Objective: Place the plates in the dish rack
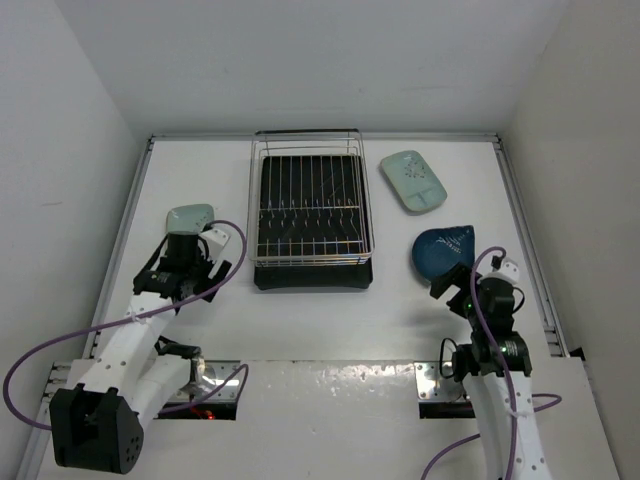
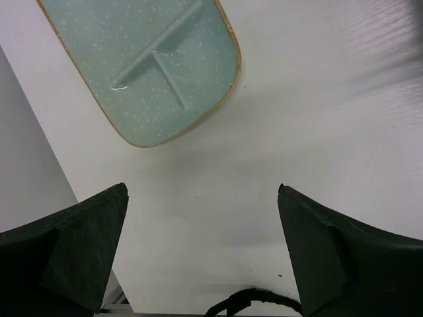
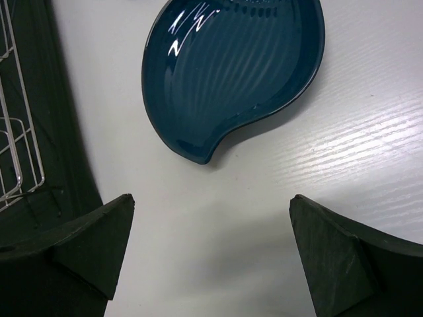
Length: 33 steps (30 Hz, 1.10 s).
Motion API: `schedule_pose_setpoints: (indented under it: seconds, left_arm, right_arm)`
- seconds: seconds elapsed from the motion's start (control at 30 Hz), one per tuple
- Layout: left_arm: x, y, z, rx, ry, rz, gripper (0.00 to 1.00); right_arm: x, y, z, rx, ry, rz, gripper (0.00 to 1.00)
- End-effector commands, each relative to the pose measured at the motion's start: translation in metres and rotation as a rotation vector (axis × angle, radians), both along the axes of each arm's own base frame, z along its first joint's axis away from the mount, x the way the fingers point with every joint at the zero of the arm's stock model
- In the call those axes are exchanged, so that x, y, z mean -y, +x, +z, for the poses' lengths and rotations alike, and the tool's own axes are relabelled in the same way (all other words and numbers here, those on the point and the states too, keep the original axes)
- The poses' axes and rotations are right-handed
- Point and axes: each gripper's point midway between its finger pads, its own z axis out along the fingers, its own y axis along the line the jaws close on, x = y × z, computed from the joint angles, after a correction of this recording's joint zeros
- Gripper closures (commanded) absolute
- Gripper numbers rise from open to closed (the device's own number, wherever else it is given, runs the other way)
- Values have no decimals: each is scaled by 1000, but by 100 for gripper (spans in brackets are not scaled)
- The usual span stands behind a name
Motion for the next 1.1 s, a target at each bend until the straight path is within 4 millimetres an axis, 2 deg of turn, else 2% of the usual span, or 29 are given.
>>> schedule_pose_setpoints:
  seconds: [0.0,0.07,0.17,0.27,0.3,0.33,0.37,0.4,0.43,0.47,0.57,0.63,0.67,0.7,0.83,0.9,1.03,1.07]
  left_arm:
    - [3,11,14,62,-9,-4,0]
    - [5,18,23,76,3,-27,0]
    - [-12,38,60,142,59,63,0]
    - [-24,48,66,89,15,153,0]
    - [-33,61,84,101,-52,185,0]
    - [-38,69,61,-17,-101,205,0]
    - [-41,65,50,-110,-160,231,4]
    - [-46,70,45,-152,-226,258,16]
    - [-62,82,52,-137,-304,303,23]
    - [-72,88,34,-190,-335,345,27]
    - [-104,102,31,-154,-310,437,29]
    - [-119,106,13,-192,-293,491,28]
    - [-122,113,12,-193,-294,491,27]
    - [-126,113,-4,-235,-310,505,27]
    - [-135,121,-30,-280,-371,532,27]
    - [-126,124,-46,-315,-444,510,27]
    - [-123,122,-68,-364,-470,522,35]
    - [-121,118,-76,-386,-474,526,41]
  right_arm:
    - [4,3,2,0,-24,-7,1]
    - [4,3,0,-16,-27,-2,1]
    - [5,6,8,-9,-39,3,1]
    - [6,7,13,-5,-47,-1,1]
    - [6,7,13,-8,-47,3,1]
    - [5,8,17,-2,-44,7,1]
    - [3,9,17,0,-37,12,1]
    - [2,9,18,2,-35,22,1]
    - [0,11,22,15,-29,28,1]
    - [-2,11,23,15,-20,37,1]
    - [-8,12,25,18,-1,65,1]
    - [-7,15,27,21,-6,64,1]
    - [-7,15,27,21,-9,63,1]
    - [-7,16,28,25,-9,66,1]
    - [-12,16,29,23,4,93,1]
    - [-12,15,28,22,-5,101,1]
    - [-9,14,31,18,-35,107,1]
    - [-9,14,31,15,-38,108,1]
